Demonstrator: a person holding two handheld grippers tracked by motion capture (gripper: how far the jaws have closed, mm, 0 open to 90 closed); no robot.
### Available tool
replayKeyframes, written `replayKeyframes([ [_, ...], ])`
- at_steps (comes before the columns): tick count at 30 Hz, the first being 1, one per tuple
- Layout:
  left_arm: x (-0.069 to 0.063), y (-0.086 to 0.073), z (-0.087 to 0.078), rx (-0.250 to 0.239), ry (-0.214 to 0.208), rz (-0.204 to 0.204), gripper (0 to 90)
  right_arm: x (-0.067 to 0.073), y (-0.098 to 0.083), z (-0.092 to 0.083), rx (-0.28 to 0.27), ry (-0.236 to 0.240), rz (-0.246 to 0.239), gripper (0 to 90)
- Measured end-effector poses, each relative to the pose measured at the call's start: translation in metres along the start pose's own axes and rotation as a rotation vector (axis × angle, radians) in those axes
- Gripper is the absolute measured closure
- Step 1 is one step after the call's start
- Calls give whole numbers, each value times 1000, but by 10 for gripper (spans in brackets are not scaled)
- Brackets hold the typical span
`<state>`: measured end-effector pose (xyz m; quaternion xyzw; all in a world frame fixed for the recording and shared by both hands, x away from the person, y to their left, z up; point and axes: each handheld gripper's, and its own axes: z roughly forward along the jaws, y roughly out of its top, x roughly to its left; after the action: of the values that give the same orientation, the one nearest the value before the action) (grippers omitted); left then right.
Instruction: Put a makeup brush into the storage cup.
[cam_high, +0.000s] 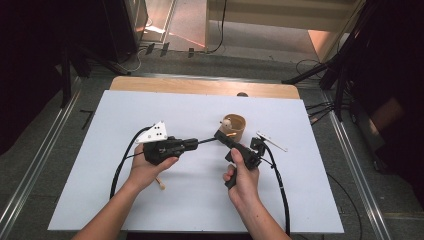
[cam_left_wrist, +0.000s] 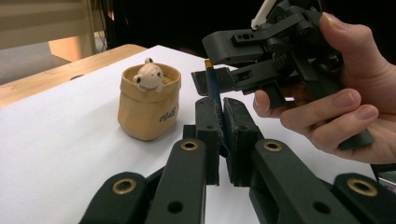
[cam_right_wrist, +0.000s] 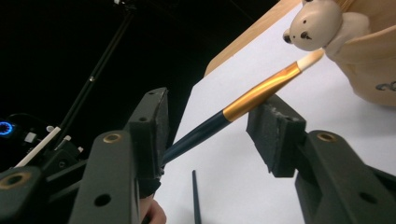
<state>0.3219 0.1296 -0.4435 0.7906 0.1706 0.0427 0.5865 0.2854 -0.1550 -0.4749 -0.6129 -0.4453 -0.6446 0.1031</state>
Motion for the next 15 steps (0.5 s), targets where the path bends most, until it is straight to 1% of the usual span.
replayKeyframes([
  [1,0,0,0,0,0,1,862,-1,0,0,2,9,16,548],
  [3,-1,0,1,4,-4,4,862,-4,-1,1,9,9,30,572],
  [5,-1,-1,2,0,-9,4,862,-6,-2,1,7,8,33,595],
  [10,-1,-1,3,-1,-13,5,862,-8,-2,1,7,30,58,640],
  [15,-1,-2,2,5,-14,8,862,-9,-2,2,20,44,79,685],
])
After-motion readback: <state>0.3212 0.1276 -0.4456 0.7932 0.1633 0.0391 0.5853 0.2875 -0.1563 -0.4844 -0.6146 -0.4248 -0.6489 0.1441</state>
